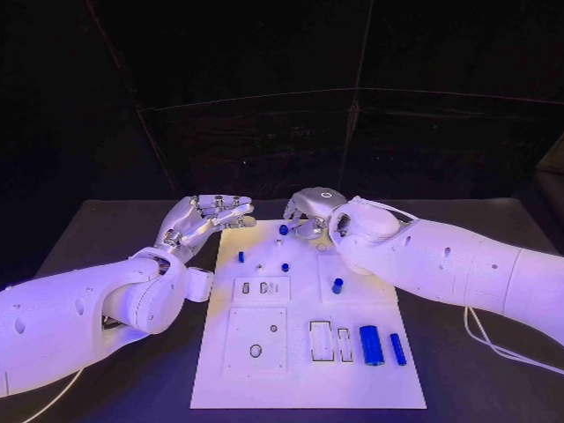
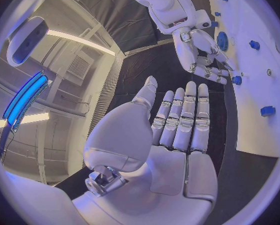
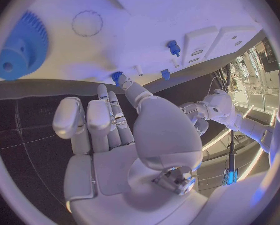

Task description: Assemble the parts on the task board

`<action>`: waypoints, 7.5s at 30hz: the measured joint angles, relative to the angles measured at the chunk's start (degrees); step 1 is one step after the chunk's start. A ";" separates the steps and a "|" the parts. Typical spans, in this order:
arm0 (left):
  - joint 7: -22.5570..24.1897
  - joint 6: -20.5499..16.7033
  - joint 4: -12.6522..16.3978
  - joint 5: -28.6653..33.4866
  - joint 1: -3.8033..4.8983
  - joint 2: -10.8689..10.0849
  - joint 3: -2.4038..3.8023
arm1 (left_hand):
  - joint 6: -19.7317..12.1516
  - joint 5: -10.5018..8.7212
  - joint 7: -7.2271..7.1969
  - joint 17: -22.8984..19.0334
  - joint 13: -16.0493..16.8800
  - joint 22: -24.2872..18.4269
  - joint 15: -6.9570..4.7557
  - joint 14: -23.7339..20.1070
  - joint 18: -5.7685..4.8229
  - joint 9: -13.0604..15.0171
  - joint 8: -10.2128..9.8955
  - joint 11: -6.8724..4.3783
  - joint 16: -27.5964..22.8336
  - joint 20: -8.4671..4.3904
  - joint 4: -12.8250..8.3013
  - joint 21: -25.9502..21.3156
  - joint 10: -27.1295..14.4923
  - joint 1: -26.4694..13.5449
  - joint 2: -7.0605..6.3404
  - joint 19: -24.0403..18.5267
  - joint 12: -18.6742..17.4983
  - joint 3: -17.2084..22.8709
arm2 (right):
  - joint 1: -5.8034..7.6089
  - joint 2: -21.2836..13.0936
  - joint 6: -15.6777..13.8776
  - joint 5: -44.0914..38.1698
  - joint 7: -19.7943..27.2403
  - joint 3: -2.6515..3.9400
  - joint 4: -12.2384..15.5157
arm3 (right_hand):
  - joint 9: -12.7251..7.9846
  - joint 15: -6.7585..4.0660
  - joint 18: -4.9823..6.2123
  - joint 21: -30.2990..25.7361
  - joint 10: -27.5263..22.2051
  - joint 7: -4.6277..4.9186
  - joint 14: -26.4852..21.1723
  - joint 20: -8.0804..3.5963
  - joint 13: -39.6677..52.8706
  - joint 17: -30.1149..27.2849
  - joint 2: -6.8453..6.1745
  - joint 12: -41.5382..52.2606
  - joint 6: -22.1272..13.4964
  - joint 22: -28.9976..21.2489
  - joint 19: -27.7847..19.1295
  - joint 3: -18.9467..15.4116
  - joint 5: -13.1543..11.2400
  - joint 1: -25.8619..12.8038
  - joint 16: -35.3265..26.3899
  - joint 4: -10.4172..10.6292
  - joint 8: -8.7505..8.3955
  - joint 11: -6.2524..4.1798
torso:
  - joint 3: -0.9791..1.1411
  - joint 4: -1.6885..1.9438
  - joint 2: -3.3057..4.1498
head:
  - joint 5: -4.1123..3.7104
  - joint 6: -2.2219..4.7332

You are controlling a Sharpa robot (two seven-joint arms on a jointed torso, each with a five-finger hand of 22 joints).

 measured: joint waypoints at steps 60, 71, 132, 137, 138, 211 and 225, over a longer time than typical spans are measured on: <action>-0.12 0.76 -2.63 0.92 0.01 0.19 -0.01 | 0.20 0.00 -0.20 -0.05 0.00 -0.11 0.21 0.21 -0.01 0.01 0.01 0.00 0.00 0.20 -0.48 0.00 0.42 0.00 0.00 0.20 -0.22 0.16 | 0.44 -13.87 11.85 11.10 -1.91 3.42 6.98 | 0.68 -1.74 -2.24 6.82 13.70 -1.20 0.10 -1.06 64.08 23.36 -0.80 64.58 -3.49 10.10 8.82 -23.30 9.45 8.70 14.22 16.20 3.99 -2.42 | 0.10 -1.03 -0.31 | -1.44 0.21; -0.15 0.79 -2.60 0.97 0.01 0.20 -0.01 | 0.20 0.00 -0.20 -0.10 0.00 -0.11 0.21 0.21 -0.02 0.01 0.01 0.00 0.00 0.20 -0.48 0.00 0.42 0.00 0.00 0.20 -0.21 0.16 | 0.29 -13.62 13.03 9.62 -2.11 3.42 6.37 | 0.66 -1.74 -2.23 6.82 13.70 -1.40 0.10 -1.24 64.74 23.53 -0.13 64.99 -2.89 10.09 9.00 -22.96 9.44 10.42 14.43 15.55 4.36 -2.42 | 0.14 -1.03 -0.31 | -1.36 0.02; -0.31 1.06 -2.54 1.04 0.01 0.51 -0.02 | 0.61 0.00 -0.18 -0.16 0.00 -0.26 0.00 0.41 -0.01 0.01 -0.20 0.01 -0.35 0.02 -0.82 -0.23 0.42 0.21 0.21 0.40 -0.49 0.50 | -2.00 -3.20 0.37 -2.36 -2.02 1.50 10.37 | 0.49 -3.03 -3.14 7.57 16.89 -2.14 0.06 -2.58 70.68 23.54 1.58 69.83 2.77 10.07 10.33 -11.95 6.28 10.61 14.64 12.04 4.64 -3.55 | 0.11 -0.88 -0.28 | 0.05 -0.76; -0.31 1.06 -2.54 1.05 0.01 0.59 -0.01 | 0.61 0.00 -0.18 -0.16 0.00 -0.26 0.00 0.41 -0.01 0.01 -0.41 0.01 -0.35 0.02 -0.87 -0.23 0.42 0.21 0.21 0.40 -0.49 0.55 | -2.39 -1.93 1.06 -3.25 -2.93 1.37 9.27 | 0.49 -3.03 -3.14 7.57 17.09 -2.15 0.06 -2.58 70.71 23.54 1.48 69.75 2.77 10.07 10.33 -11.03 6.16 10.12 14.64 12.54 4.30 -3.74 | 0.14 -0.97 -0.26 | 0.27 -0.92; -0.31 1.06 -2.54 1.05 0.01 0.61 -0.01 | 0.61 0.00 -0.18 -0.15 0.00 -0.26 0.00 0.41 -0.02 0.01 -0.41 0.00 -0.35 0.02 -0.87 -0.23 0.42 0.21 0.21 0.40 -0.49 0.55 | -2.45 -1.79 1.12 -3.47 -3.17 1.36 9.11 | 0.49 -3.03 -3.14 7.57 17.09 -2.15 0.06 -2.58 70.71 23.54 1.50 69.61 2.77 10.07 10.33 -10.92 6.16 9.92 14.64 12.60 4.29 -3.75 | 0.14 -0.98 -0.26 | 0.32 -0.97; -0.85 1.23 -2.97 1.07 0.03 0.37 -0.02 | 0.61 0.00 -0.19 -0.32 -0.05 -0.46 0.00 0.40 -0.02 -0.06 -0.66 0.00 -0.67 0.02 -1.19 -0.46 0.42 0.21 0.21 0.39 -0.88 0.56 | -2.68 -10.58 -1.90 3.21 -2.62 1.34 14.03 | -0.11 -1.33 -3.13 7.89 16.46 -0.94 0.10 -0.63 70.24 23.54 0.89 68.32 -2.25 10.07 10.43 -24.18 8.95 4.88 15.31 23.84 -0.01 -1.91 | 0.27 -1.27 -0.46 | 1.01 -1.12; -0.87 1.48 -3.23 1.19 0.02 0.17 -0.02 | 0.61 0.00 -0.19 -0.32 -0.04 -0.51 0.01 0.40 -0.02 -0.06 -0.65 0.00 -0.67 0.02 -1.19 -0.46 0.42 0.21 0.21 0.39 -0.88 0.56 | -2.17 -23.63 -4.35 26.79 13.51 1.30 15.03 | 0.06 -1.31 -3.13 7.48 15.29 -1.15 0.09 -0.94 69.31 23.54 -0.12 66.50 -0.76 10.07 9.71 -23.33 10.05 14.09 14.64 17.06 0.37 -2.40 | 0.44 -2.50 -1.03 | 0.22 -0.53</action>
